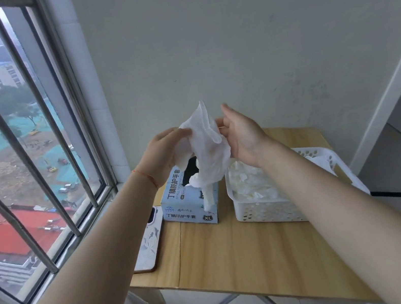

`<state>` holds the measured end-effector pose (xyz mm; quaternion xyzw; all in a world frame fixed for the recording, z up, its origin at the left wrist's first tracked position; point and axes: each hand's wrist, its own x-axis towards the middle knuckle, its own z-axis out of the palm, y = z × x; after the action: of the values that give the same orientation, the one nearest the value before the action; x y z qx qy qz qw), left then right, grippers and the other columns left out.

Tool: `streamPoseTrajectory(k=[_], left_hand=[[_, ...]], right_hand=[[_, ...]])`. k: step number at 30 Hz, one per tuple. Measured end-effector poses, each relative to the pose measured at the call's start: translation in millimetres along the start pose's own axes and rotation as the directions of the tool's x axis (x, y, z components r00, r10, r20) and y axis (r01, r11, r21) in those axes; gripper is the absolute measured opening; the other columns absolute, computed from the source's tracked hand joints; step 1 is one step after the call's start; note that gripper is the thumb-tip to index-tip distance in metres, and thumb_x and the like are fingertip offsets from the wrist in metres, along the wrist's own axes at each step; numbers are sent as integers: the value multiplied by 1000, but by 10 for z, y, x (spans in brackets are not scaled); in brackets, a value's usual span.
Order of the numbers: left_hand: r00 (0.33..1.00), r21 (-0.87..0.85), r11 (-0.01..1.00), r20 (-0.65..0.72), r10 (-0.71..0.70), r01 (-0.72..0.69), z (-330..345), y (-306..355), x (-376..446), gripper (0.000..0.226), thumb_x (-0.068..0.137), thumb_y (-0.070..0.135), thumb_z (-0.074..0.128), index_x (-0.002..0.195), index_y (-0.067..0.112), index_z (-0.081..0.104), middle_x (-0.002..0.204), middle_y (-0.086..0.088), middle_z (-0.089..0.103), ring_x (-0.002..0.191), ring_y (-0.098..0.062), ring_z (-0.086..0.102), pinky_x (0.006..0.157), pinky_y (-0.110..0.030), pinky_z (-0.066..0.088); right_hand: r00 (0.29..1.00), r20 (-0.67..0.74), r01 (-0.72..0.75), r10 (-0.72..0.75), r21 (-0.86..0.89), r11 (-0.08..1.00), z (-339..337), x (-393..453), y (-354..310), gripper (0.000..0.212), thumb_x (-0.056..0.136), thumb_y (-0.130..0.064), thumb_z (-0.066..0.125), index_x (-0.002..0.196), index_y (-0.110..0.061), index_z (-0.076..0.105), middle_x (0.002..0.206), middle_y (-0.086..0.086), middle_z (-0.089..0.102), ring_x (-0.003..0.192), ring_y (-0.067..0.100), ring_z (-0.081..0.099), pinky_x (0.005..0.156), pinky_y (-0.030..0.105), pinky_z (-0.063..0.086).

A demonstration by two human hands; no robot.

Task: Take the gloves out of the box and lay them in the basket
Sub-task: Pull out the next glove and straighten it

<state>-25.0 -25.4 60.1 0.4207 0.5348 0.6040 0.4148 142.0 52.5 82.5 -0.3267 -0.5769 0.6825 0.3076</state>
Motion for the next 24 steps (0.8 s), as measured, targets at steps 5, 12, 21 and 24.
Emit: streamPoseTrajectory(k=[5, 12, 21, 24], left_hand=[[997, 163, 986, 72, 32, -44, 101, 18, -91, 13, 89, 25, 69, 86, 13, 72, 76, 0, 69, 63, -14, 61, 58, -23, 46], [990, 266, 954, 25, 136, -138, 239, 60, -219, 14, 92, 16, 68, 78, 18, 68, 51, 21, 61, 46, 7, 54, 47, -7, 39], [995, 162, 984, 77, 58, -70, 268, 51, -318, 12, 94, 22, 65, 91, 19, 76, 72, 5, 69, 63, -11, 61, 55, -22, 49], [963, 77, 993, 249, -108, 92, 204, -10, -350, 20, 94, 26, 64, 97, 8, 73, 89, -10, 73, 78, -24, 69, 73, -35, 57]], right_hand=[[1000, 20, 15, -8, -366, 931, -108, -142, -37, 65, 76, -64, 69, 107, -7, 67, 88, 5, 68, 80, 21, 66, 71, 31, 55], [966, -236, -30, -106, -508, 861, -217, -255, -64, 6, 74, -21, 59, 76, -16, 58, 73, 8, 49, 69, 21, 49, 61, 32, 40], [966, -193, 59, -174, -490, 870, -213, -361, -102, 18, 87, -29, 68, 80, -14, 60, 72, 2, 58, 62, 16, 54, 59, 24, 40], [949, -235, 60, -211, -523, 850, -209, -337, -163, 16, 89, -29, 62, 79, -18, 57, 69, -1, 49, 57, 14, 45, 59, 24, 37]])
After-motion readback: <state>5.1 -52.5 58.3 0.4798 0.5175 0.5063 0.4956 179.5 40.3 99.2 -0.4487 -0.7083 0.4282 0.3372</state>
